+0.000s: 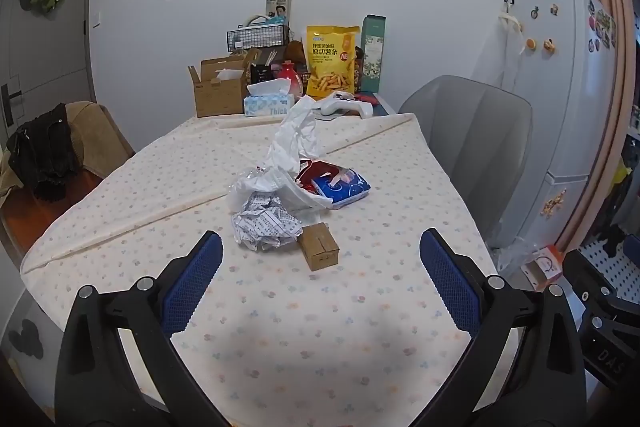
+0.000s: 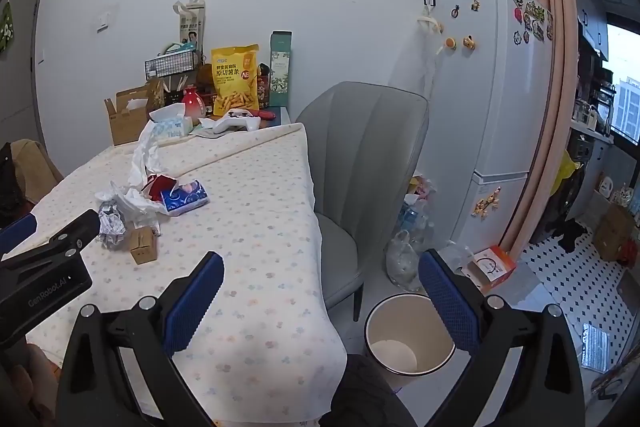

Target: Collect trash

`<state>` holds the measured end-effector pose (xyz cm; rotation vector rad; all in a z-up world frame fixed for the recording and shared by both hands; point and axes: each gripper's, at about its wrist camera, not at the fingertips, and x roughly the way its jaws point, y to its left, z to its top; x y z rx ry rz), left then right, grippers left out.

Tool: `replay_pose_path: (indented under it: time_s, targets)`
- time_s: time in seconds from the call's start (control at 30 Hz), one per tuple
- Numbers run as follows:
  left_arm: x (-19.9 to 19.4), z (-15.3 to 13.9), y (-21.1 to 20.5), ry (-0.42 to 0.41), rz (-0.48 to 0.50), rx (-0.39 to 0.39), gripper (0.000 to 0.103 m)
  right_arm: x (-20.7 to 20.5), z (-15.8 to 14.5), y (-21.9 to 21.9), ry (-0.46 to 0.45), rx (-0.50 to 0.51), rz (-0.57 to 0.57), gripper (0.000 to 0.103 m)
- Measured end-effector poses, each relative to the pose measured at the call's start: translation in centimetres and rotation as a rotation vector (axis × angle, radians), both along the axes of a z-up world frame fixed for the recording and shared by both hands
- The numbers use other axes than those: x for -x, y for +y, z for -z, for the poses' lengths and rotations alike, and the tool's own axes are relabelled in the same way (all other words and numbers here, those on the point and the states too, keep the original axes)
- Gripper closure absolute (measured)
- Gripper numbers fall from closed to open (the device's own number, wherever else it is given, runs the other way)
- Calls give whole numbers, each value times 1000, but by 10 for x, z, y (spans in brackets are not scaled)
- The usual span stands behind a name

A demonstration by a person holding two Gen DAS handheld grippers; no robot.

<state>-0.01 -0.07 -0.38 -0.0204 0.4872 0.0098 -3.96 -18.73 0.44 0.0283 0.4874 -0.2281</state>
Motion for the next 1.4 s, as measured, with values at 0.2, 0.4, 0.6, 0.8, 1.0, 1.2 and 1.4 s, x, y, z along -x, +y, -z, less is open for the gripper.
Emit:
replay_pose_path:
  time_s: [0.2,0.4,0.6,0.8,1.0,1.2,1.4]
  targets:
    - [-1,-6,-3,4,-11,-8,5,-2,4,-2,3,-5,7,7]
    - [0,-6,-2,-2,-15,-4,5,-2,5,-3,9,-4,13,7]
    - [-1,-3,-2,7,1,2,5,-2,6,-4,5,1,16,7]
    - [-3,-2,-5,9,11,3,5,-2,6,-6,8,5,27,7]
    - [-6,-1,-9,9,23,11,5,0,3,-13,4,0,47,7]
    - [-6,-3,-13,5,31,15,5,-1,1,-15,-2,0,55,7]
    - [-6,-3,-14,7,35,16,5,0,1,-16,-5,-2,57,7]
